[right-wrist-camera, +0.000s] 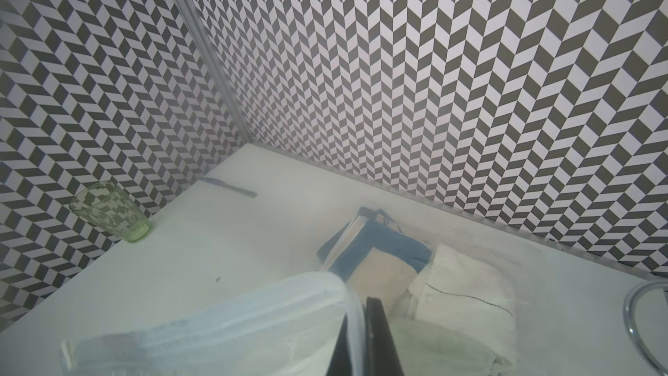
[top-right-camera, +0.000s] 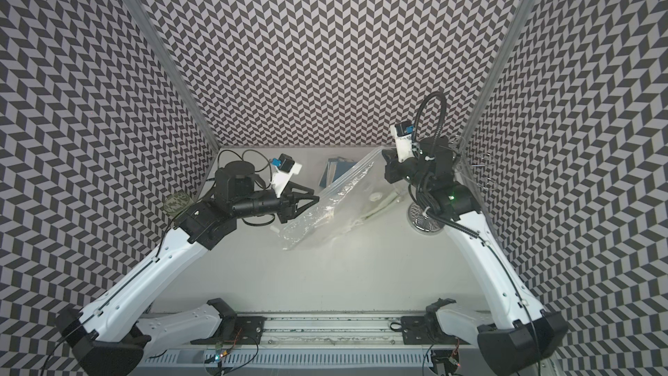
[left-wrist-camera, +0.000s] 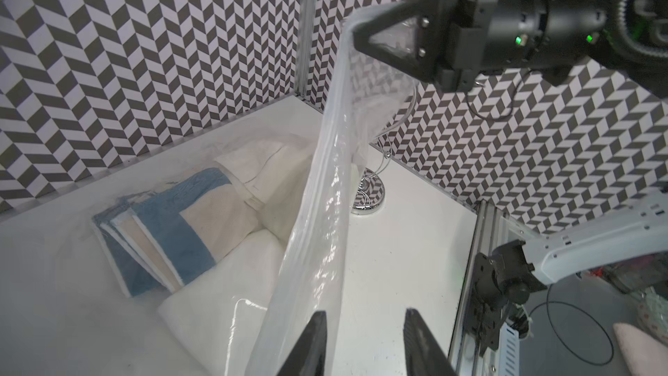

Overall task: Place the folded towel into the vacuum bag
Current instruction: Close the vacuum bag at the center of the board, then adjust the vacuum bag at the center of the board.

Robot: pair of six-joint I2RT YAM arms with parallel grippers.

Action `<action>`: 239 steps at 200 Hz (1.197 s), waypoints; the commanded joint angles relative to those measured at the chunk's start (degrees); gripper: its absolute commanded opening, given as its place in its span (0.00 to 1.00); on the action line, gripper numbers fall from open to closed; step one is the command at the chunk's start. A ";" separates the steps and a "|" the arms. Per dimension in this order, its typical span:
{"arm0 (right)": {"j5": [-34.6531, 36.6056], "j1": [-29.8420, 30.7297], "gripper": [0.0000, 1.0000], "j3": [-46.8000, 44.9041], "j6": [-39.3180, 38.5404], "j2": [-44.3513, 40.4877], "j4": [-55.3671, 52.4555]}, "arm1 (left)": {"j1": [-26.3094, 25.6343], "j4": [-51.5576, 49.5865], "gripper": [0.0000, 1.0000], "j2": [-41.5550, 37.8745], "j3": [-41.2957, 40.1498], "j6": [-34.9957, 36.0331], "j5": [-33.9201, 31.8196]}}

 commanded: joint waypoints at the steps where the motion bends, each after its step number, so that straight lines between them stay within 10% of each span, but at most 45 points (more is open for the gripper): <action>1: 2.80 2.83 0.00 -1.73 -0.87 -1.84 1.31 | 0.43 5.67 0.36 7.65 -3.17 -4.27 -2.60; 62: -1.01 4.61 0.00 -12.94 -3.09 -8.86 -3.92 | 4.98 5.39 0.36 12.55 3.59 -4.80 2.32; 119: -2.66 11.72 0.23 -21.22 -0.69 -11.98 -6.62 | 5.68 7.54 0.37 20.24 3.59 -3.55 3.24; 239: 3.37 12.25 0.14 -27.56 -1.03 -9.57 -3.27 | 8.32 23.76 0.26 52.50 4.34 -14.62 -1.93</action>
